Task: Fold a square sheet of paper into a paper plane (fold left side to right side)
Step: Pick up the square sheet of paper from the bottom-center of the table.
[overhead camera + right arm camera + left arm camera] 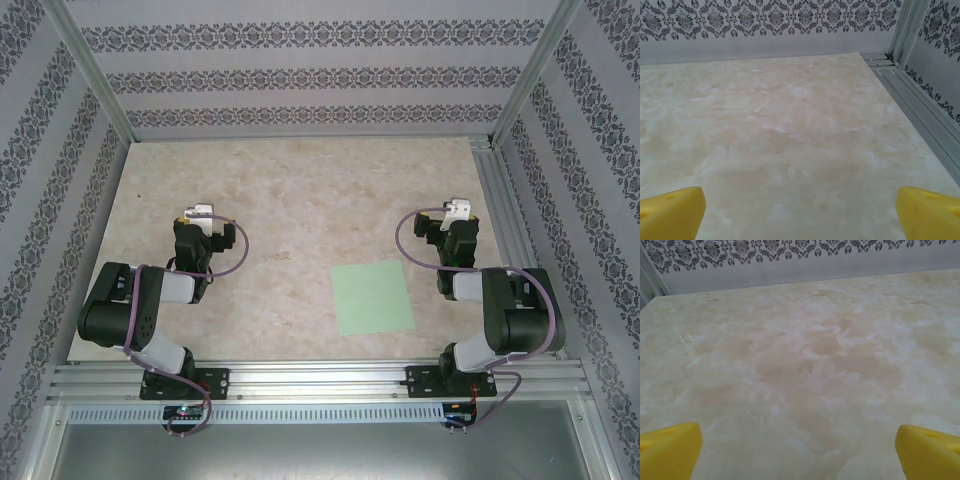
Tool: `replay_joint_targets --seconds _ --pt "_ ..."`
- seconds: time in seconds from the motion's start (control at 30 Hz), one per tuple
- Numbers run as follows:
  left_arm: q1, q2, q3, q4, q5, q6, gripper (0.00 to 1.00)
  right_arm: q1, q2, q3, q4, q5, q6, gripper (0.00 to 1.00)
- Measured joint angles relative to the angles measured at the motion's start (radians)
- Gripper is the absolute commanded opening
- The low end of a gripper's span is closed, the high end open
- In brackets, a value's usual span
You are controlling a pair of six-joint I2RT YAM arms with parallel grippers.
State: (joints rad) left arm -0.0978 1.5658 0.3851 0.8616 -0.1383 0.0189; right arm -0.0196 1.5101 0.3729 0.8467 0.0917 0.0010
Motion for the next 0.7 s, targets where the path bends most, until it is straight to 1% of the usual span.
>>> replay_joint_targets --seconds 0.33,0.6,0.7 --pt "0.000 0.000 0.002 -0.005 0.004 0.000 1.00 -0.001 0.000 0.000 0.000 -0.001 0.000 0.98" --pt "0.004 0.000 0.002 -0.011 0.013 0.000 1.00 -0.020 0.000 0.000 0.000 -0.042 0.005 0.98" --pt "0.006 -0.014 0.011 -0.051 0.013 -0.001 1.00 -0.020 -0.011 0.000 -0.014 -0.034 0.012 0.98"
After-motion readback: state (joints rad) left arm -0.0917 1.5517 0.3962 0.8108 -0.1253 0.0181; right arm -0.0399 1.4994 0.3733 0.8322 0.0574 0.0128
